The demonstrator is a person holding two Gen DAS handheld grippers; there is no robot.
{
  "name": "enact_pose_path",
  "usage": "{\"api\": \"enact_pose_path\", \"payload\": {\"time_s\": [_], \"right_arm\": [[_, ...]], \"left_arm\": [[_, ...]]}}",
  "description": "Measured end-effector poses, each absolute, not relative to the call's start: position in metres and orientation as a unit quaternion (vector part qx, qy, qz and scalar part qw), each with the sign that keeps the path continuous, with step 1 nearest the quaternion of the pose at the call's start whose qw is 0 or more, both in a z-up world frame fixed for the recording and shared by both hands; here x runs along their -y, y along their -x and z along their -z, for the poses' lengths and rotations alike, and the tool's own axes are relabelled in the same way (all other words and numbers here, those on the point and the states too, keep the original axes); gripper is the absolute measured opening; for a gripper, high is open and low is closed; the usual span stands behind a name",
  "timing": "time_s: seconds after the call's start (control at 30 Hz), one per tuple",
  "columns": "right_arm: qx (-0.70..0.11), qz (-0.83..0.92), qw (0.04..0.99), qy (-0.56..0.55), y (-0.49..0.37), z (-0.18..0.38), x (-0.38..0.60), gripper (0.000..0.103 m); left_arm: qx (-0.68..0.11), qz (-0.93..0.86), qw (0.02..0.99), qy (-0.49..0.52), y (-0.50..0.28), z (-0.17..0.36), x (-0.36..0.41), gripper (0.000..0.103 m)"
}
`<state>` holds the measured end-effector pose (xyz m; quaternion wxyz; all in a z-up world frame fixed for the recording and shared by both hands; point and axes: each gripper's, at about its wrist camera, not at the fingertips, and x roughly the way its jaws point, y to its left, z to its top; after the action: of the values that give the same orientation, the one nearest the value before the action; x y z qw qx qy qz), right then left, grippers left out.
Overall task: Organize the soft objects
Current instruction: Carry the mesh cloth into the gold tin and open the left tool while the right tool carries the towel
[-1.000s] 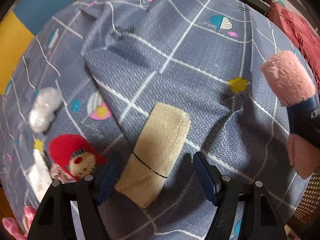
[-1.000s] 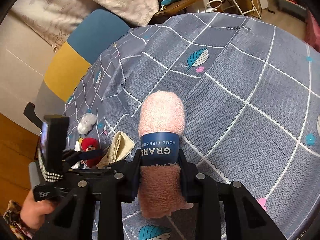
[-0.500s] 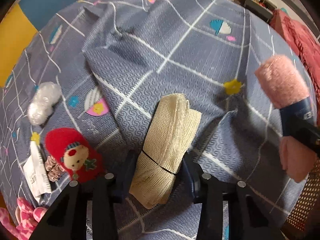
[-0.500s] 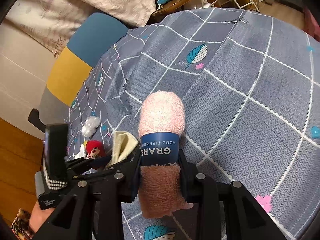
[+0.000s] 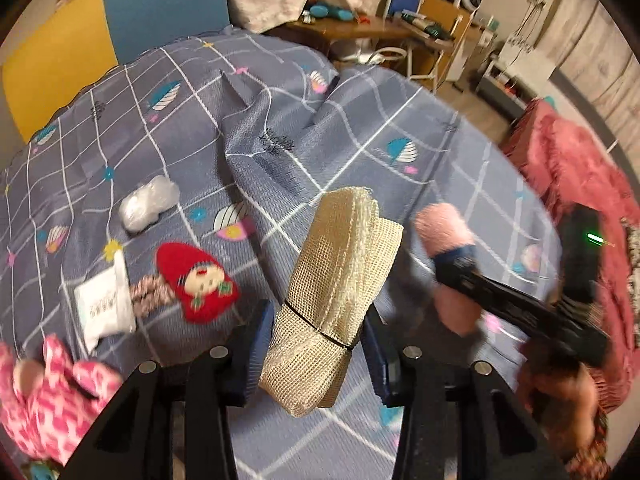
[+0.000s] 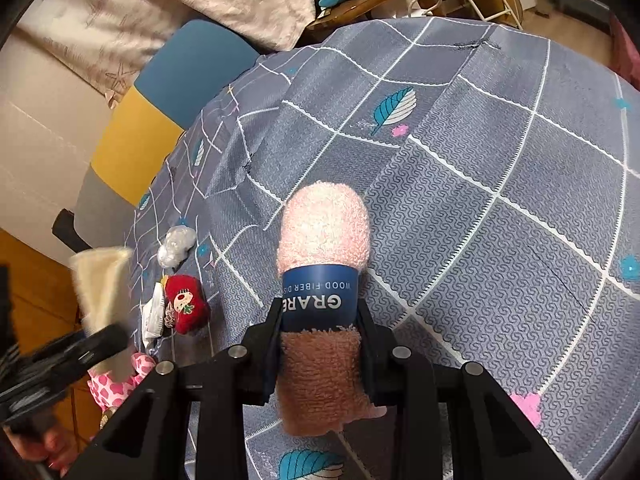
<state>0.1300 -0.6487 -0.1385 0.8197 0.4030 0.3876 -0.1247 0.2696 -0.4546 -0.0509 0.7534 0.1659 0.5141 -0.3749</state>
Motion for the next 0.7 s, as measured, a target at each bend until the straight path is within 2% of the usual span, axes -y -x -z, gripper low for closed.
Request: {"api": "enact_pose_path", "payload": {"time_s": [0.17, 0.4, 0.7], "right_arm": [[-0.393, 0.119, 0.825, -0.389, -0.135, 0.14, 0.645, 0.033], [-0.398, 0.101, 0.834, -0.37, -0.138, 0.14, 0.634, 0.033], [-0.411, 0.058, 0.831, -0.371, -0.142, 0.146, 0.611, 0.033]], "left_arm": [[-0.507, 0.402, 0.753, -0.12, -0.244, 0.017, 0.405, 0.044], [-0.483, 0.398, 0.778, -0.055, -0.218, -0.026, 0.296, 0.044], [-0.467, 0.35, 0.811, 0.039, -0.19, -0.032, 0.15, 0.044]]}}
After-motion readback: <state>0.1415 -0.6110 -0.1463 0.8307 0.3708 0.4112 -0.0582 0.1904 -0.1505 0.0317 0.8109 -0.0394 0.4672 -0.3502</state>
